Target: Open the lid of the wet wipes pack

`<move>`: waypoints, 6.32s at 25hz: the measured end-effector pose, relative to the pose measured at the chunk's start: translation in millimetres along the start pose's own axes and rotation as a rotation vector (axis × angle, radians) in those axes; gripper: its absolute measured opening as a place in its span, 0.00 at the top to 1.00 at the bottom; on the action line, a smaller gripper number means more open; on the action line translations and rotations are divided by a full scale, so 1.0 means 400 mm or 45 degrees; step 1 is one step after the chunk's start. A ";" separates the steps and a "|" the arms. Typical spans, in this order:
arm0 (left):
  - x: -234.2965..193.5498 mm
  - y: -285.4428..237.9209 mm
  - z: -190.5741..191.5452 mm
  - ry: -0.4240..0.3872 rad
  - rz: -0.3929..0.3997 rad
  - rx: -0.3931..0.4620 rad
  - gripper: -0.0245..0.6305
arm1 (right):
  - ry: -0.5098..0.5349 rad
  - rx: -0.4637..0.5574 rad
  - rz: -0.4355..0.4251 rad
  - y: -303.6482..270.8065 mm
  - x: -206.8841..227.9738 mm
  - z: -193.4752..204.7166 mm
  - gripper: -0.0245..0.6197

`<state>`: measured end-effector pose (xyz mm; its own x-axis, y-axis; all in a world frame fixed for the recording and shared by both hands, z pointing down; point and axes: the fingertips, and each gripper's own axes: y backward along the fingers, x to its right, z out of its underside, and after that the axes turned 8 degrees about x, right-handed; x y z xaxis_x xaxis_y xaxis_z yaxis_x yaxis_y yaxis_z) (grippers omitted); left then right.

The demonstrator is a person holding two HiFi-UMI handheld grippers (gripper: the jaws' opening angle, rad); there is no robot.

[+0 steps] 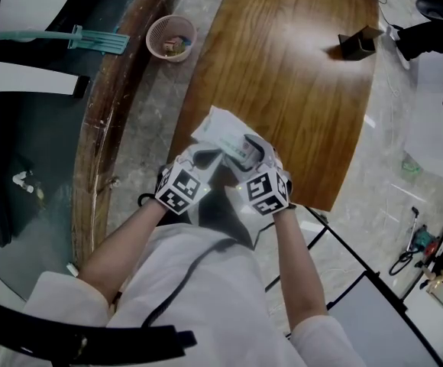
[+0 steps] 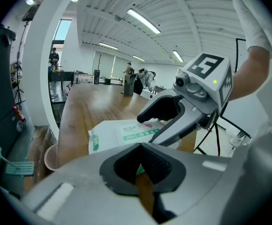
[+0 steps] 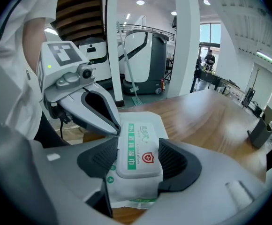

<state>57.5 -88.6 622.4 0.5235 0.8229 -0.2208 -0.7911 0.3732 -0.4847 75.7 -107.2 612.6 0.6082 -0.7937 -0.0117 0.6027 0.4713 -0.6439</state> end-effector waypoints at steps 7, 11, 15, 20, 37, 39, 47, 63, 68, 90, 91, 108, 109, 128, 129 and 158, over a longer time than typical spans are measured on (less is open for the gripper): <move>0.000 -0.004 0.002 0.001 0.012 -0.004 0.96 | -0.088 0.001 -0.040 0.003 0.010 0.001 0.54; 0.000 -0.006 0.008 0.000 0.016 -0.011 0.96 | -0.121 0.001 -0.067 0.004 0.012 0.001 0.54; 0.000 -0.009 0.005 0.000 0.012 -0.010 0.96 | -0.134 -0.001 -0.084 0.003 0.015 0.003 0.54; -0.002 -0.010 0.011 0.002 0.007 -0.012 0.96 | -0.143 -0.009 -0.099 0.003 0.015 0.003 0.54; -0.004 -0.008 0.001 -0.009 0.012 -0.001 0.96 | -0.178 -0.013 -0.133 0.001 0.016 0.005 0.54; -0.003 -0.006 -0.006 -0.022 0.015 0.001 0.96 | -0.186 -0.013 -0.141 0.002 0.015 0.005 0.55; -0.005 -0.007 -0.014 -0.022 0.015 0.015 0.96 | -0.226 -0.030 -0.185 0.003 0.020 0.013 0.55; -0.003 -0.008 -0.011 -0.009 0.011 -0.021 0.96 | -0.401 0.022 -0.332 0.028 0.031 -0.017 0.55; -0.003 -0.002 -0.008 0.014 0.005 -0.036 0.96 | -0.391 0.064 -0.324 0.050 0.038 -0.040 0.59; -0.030 0.035 -0.071 0.027 -0.039 0.020 0.96 | -0.398 0.180 -0.184 0.087 0.162 -0.083 0.75; -0.032 0.036 -0.071 0.029 -0.043 0.019 0.96 | -0.399 0.179 -0.178 0.086 0.167 -0.081 0.75; -0.046 0.028 -0.092 0.010 -0.059 0.035 0.96 | -0.518 0.190 -0.030 0.073 0.252 -0.021 0.81; -0.047 0.028 -0.094 0.010 -0.061 0.037 0.96 | -0.529 0.191 -0.025 0.072 0.254 -0.016 0.81; -0.043 0.072 -0.184 -0.064 -0.014 0.121 0.96 | -0.590 0.303 0.131 0.137 0.252 -0.071 0.81; -0.040 0.080 -0.199 -0.073 -0.005 0.137 0.96 | -0.598 0.326 0.152 0.150 0.249 -0.081 0.81; 0.073 0.315 -0.512 -0.255 0.240 0.507 0.96 | -0.564 0.872 0.774 0.542 -0.049 -0.320 0.95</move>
<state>38.0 -105.2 381.5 0.3192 0.9436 -0.0878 -0.9464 0.3125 -0.0818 128.2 -38.8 375.3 0.9630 -0.1980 0.1830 0.2095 0.9768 -0.0455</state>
